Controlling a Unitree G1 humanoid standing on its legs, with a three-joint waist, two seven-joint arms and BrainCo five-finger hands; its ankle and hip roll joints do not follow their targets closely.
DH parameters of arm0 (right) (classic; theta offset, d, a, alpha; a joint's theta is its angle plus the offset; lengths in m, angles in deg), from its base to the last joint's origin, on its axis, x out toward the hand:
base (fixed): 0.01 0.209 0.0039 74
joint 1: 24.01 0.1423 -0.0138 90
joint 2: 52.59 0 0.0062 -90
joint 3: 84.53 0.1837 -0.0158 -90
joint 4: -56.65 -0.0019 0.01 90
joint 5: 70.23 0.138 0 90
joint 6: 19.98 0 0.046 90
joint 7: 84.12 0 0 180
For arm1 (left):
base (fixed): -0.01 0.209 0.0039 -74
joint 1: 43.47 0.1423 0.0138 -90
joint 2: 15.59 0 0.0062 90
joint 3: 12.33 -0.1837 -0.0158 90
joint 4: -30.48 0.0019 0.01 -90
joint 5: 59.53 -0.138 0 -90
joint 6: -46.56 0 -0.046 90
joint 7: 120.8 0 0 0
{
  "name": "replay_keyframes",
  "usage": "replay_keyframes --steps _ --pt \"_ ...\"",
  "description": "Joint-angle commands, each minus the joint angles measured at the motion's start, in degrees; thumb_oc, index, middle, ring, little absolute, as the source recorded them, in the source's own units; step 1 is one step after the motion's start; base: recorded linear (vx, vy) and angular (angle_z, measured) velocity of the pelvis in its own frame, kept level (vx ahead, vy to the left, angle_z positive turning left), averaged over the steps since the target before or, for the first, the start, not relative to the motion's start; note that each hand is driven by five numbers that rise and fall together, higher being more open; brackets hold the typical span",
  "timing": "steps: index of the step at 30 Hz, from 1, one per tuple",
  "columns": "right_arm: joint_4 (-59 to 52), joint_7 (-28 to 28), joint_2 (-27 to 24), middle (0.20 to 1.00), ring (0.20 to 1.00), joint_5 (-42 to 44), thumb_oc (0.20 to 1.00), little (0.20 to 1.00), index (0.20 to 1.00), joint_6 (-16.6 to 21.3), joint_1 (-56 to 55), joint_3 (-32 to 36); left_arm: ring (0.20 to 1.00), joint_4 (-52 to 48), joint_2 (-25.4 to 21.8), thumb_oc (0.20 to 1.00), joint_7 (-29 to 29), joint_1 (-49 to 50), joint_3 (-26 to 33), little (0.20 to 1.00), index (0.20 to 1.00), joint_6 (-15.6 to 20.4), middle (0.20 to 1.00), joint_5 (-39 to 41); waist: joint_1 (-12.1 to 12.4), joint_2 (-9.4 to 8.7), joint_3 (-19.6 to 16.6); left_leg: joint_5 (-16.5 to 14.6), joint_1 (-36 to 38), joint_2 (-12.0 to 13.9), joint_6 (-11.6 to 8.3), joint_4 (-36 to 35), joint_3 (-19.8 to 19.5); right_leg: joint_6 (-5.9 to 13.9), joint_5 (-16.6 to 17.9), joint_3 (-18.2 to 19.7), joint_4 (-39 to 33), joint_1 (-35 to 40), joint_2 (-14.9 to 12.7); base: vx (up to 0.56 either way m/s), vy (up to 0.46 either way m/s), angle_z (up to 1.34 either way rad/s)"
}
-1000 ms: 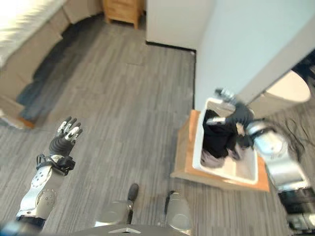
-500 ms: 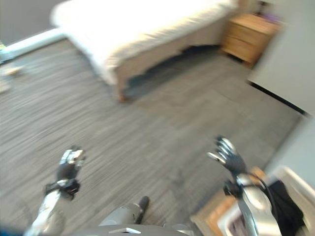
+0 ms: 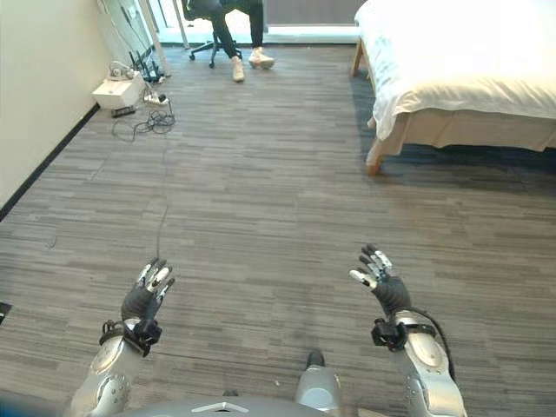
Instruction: Pick up bed clothes into laundry basket.
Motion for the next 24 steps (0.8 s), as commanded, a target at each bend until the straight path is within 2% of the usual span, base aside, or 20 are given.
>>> replay_keyframes --steps 1,2,3,4,5,6,7,8,10,11,13,15,19,24 --pt "-2.72 -0.91 0.11 1.000 1.000 0.76 1.000 1.000 1.000 1.29 1.59 -0.10 1.000 -1.59 -2.35 1.000 -0.32 -2.17 1.29 1.000 1.000 1.86 1.000 -3.51 -0.78 0.27 1.35 -2.02 -3.66 0.99 1.85 2.73 -4.85 -0.20 -5.79 -0.10 0.38 5.78 5.93 -0.09 0.154 -0.07" --pt "-2.47 -0.95 0.38 1.000 1.000 0.84 1.000 1.000 1.000 1.29 1.86 -0.35 1.000 -1.36 -2.98 1.000 -0.23 -2.79 1.18 1.000 1.000 2.07 1.000 -3.91 -1.22 0.23 1.76 -1.91 -3.84 0.76 2.20 2.59 -5.76 0.32 -6.04 2.50 2.76 4.25 6.36 -0.10 0.154 0.03" --pt "-2.13 -0.86 0.74 1.000 1.000 0.18 1.000 1.000 1.000 1.32 2.40 -1.26 1.000 -1.35 -4.41 1.000 0.04 -3.89 0.72 1.000 1.000 2.40 1.000 -5.10 -2.07 0.50 2.25 -1.75 -3.94 0.53 2.60 2.29 -7.12 1.23 -6.32 7.08 4.82 2.67 7.83 -0.07 0.088 0.08" --pt "-2.09 -0.86 0.79 1.000 1.000 0.17 1.000 1.000 1.000 1.33 2.49 -1.28 1.000 -1.32 -4.44 1.000 0.03 -3.97 0.76 1.000 1.000 2.41 1.000 -5.11 -1.96 0.46 2.12 -1.55 -4.21 0.54 2.58 2.28 -6.99 1.18 -6.08 7.19 4.75 2.37 7.87 -0.07 0.083 0.04" --pt "-2.21 -0.80 0.94 1.000 1.000 -0.67 1.000 1.000 1.000 1.29 2.77 -2.31 1.000 -1.35 -5.33 1.000 0.14 -5.08 0.23 1.000 1.000 2.87 1.000 -5.63 -2.65 0.73 2.11 -1.20 -4.43 -0.05 2.99 1.76 -8.96 1.19 -6.90 13.66 4.46 1.67 10.09 -0.03 0.031 0.02" --pt "-2.20 -0.80 0.95 1.000 1.000 -0.67 1.000 1.000 1.000 1.30 2.78 -2.31 1.000 -1.34 -5.33 1.000 0.14 -5.08 0.23 1.000 1.000 2.87 1.000 -5.63 -2.61 0.74 2.05 -1.19 -4.50 -0.03 2.98 1.75 -8.92 1.18 -6.85 13.68 4.43 1.60 10.11 -0.02 0.041 0.19" --pt "-2.61 -1.11 0.61 1.000 1.000 -1.05 1.000 1.000 1.000 1.14 2.21 -2.36 1.000 -1.50 -5.56 1.000 -0.29 -5.66 -0.10 1.000 1.000 3.31 1.000 -5.77 -2.67 0.70 1.52 -0.90 -4.65 -0.68 3.17 1.36 -10.24 0.45 -6.96 16.16 2.53 2.07 10.78 0.01 -0.012 0.48" --pt "-2.40 -1.05 0.27 1.000 1.000 -1.28 1.000 1.000 1.000 0.95 2.37 -2.58 1.000 -1.48 -5.23 1.000 0.02 -6.11 -0.25 1.000 1.000 3.43 1.000 -5.72 -1.96 0.35 0.99 -0.93 -4.78 -1.05 3.13 1.25 -9.99 -0.01 -6.46 14.34 -0.27 3.02 9.84 0.01 -0.015 0.43" --pt "-2.22 -0.94 0.26 1.000 1.000 -1.39 1.000 1.000 1.000 1.00 2.20 -2.49 1.000 -1.51 -5.03 1.000 -0.04 -6.03 -0.38 1.000 1.000 3.39 1.000 -5.73 -1.83 0.29 0.70 -0.85 -4.92 -1.22 3.17 1.32 -10.24 -0.19 -6.31 13.98 -1.70 3.78 9.70 0.01 -0.038 0.10" --pt "-1.18 -0.68 -0.14 1.000 1.000 -1.74 1.000 1.000 1.000 0.92 3.32 -2.97 1.000 -1.20 -3.88 1.000 0.31 -5.96 -0.10 1.000 1.000 3.82 1.000 -5.16 -0.96 -0.09 -0.22 -0.10 -5.07 -1.45 2.80 0.59 -9.99 -0.24 -5.11 13.54 -6.09 5.71 9.78 0.01 -0.068 -0.01" --pt "-1.05 -0.46 -0.36 1.000 1.000 -1.98 1.000 1.000 1.000 0.96 3.64 -2.94 1.000 -1.20 -3.39 1.000 0.54 -5.66 0.04 1.000 1.000 3.91 1.000 -4.94 -0.59 -0.12 -0.49 0.12 -4.93 -1.42 2.67 0.18 -9.75 -0.17 -4.62 13.31 -7.36 6.41 9.90 0.03 -0.062 -0.06" --pt "-0.79 0.96 0.26 1.000 1.000 0.40 1.000 1.000 1.000 1.38 3.86 -1.88 1.000 -1.66 -1.64 1.000 0.05 -3.38 -0.49 1.000 1.000 3.68 1.000 -3.70 0.29 -0.26 -1.66 0.25 -4.29 -1.22 2.33 -0.59 -9.34 -0.16 -3.81 12.02 -10.20 8.44 9.89 0.10 -0.062 -0.03" --pt "0.46 2.75 2.24 1.000 1.000 2.75 1.000 1.000 1.000 1.85 3.53 -2.67 1.000 -3.23 -1.39 1.000 0.40 -2.31 -1.44 1.000 1.000 3.19 1.000 -3.96 0.62 -0.12 -1.96 0.39 -3.64 -1.09 2.14 -1.08 -9.97 -0.44 -3.70 11.05 -10.92 9.43 9.95 0.05 -0.019 0.06" --pt "-0.76 2.22 2.53 1.000 1.000 2.64 1.000 1.000 1.000 1.53 1.84 -4.47 1.000 -4.42 -0.67 1.000 1.41 -1.21 -1.69 1.000 1.000 2.91 1.000 -3.02 1.21 -0.34 -2.58 0.25 -3.39 -1.04 2.04 -1.32 -10.88 -0.43 -3.90 10.04 -11.23 10.12 10.03 0.04 -0.001 0.13"
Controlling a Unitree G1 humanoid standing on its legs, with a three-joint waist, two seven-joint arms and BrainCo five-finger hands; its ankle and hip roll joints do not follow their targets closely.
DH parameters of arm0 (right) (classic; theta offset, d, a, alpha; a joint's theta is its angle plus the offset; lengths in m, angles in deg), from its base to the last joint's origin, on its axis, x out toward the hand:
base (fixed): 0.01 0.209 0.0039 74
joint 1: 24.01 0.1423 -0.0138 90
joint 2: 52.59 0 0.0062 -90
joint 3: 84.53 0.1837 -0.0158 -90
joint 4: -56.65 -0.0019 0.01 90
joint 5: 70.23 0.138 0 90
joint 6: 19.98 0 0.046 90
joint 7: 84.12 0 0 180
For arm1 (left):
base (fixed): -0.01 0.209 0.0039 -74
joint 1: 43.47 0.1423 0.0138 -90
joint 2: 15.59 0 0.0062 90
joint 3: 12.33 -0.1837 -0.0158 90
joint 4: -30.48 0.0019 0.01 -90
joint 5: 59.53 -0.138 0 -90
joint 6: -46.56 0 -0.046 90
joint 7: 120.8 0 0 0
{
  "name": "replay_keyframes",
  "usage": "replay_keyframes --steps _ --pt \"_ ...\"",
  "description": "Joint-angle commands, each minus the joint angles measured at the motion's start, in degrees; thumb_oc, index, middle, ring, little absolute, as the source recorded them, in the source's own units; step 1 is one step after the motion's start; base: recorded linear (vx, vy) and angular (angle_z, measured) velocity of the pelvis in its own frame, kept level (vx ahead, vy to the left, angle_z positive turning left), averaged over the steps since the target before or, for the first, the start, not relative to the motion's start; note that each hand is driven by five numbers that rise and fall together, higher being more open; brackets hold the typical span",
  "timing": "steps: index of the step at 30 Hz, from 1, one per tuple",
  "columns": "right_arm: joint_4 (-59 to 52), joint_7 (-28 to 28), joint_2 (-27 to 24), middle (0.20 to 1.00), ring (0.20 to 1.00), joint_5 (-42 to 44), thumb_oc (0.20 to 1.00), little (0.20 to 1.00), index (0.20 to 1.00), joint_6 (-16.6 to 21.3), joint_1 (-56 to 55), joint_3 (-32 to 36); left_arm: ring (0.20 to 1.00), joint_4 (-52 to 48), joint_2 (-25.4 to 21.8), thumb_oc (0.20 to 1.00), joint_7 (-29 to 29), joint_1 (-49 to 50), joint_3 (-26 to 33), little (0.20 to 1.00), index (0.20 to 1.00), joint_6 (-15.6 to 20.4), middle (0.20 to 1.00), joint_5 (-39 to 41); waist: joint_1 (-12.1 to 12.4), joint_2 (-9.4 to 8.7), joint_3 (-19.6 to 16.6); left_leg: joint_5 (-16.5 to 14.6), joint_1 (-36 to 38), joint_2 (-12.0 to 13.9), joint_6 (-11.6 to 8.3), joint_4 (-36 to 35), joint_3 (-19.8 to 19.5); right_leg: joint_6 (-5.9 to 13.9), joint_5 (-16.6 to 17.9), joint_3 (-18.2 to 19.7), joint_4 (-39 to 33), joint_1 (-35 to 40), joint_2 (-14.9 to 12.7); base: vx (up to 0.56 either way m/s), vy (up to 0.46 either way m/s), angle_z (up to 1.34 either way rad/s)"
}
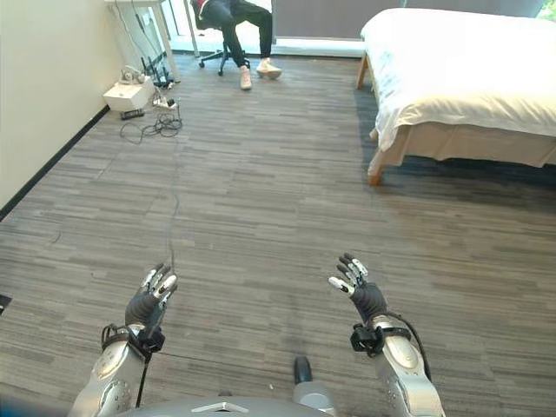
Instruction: Pick up bed clothes into laundry basket.
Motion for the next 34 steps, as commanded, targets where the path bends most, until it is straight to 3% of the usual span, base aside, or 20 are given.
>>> replay_keyframes --steps 1,17,34 --pt "-1.80 0.57 1.36 1.000 1.000 1.78 1.000 1.000 1.000 2.60 1.96 0.06 1.000 -4.14 -1.95 1.000 1.29 -1.07 1.28 1.000 1.000 2.62 1.000 1.12 1.33 -1.67 -0.67 -2.32 -3.16 -2.37 1.78 1.27 -4.14 -0.85 -8.80 -2.61 2.51 2.39 2.87 0.03 0.002 0.08" --pt "-1.95 3.05 1.45 1.000 1.000 0.98 1.000 1.000 1.000 4.04 1.75 -0.05 1.000 -4.64 -2.25 1.000 3.10 -1.17 1.12 1.000 1.000 3.82 1.000 1.48 2.01 -2.41 -1.53 -2.43 -3.36 -2.76 1.71 0.63 -5.61 -0.92 -8.92 -3.43 1.60 3.15 2.68 0.01 0.007 0.05" --pt "-1.80 7.86 2.37 1.000 1.000 -4.54 1.000 1.000 1.000 4.97 0.66 0.41 1.000 -4.70 -2.23 1.000 4.36 -1.17 0.91 1.000 1.000 4.91 1.000 0.42 1.38 -1.94 -1.78 -2.94 -2.32 -2.80 1.76 0.61 -5.55 -0.97 -9.39 -3.01 1.38 4.11 2.74 0.00 0.000 0.00"
